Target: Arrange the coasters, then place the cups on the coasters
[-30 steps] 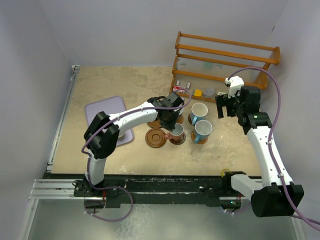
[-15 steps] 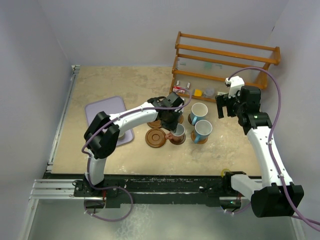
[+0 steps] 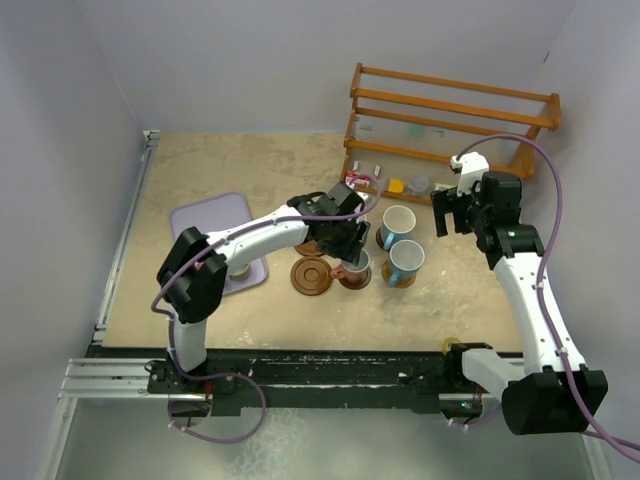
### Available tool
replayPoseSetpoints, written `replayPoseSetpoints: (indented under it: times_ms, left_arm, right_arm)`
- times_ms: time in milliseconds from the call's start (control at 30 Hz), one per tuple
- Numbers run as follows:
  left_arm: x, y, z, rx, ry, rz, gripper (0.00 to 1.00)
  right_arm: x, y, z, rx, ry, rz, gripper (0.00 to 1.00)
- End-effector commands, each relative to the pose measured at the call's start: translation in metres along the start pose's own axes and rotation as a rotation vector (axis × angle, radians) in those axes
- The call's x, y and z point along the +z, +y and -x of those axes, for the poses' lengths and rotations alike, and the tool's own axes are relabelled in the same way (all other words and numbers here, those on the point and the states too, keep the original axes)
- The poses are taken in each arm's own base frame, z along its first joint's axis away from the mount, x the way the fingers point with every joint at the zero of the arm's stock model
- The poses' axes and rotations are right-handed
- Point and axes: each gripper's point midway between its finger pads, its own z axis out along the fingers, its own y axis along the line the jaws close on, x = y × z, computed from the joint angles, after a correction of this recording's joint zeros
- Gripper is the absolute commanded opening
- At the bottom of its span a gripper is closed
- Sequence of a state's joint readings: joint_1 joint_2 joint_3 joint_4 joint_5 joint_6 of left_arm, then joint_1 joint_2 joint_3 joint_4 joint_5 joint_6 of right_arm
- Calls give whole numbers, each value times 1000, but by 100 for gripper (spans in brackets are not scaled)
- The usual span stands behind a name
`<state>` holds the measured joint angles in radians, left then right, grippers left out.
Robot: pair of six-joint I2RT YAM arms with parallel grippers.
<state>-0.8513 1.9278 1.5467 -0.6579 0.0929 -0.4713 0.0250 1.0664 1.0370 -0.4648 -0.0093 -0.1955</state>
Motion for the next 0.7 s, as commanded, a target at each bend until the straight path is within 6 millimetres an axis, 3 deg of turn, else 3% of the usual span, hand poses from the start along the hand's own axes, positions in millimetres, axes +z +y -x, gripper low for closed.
replayPoseSetpoints:
  times_ms: [0, 300, 667]
  left_arm:
    - [-48, -15, 33, 70, -164, -55, 59]
    - [-95, -19, 49, 260, -290, -77, 69]
    - [-161, 18, 73, 457, -454, 71, 74]
  right_arm:
    - [-3, -7, 11, -12, -47, -24, 99]
    - [-7, -4, 14, -16, -65, -7, 100]
    - [-17, 3, 21, -30, -109, 35, 100]
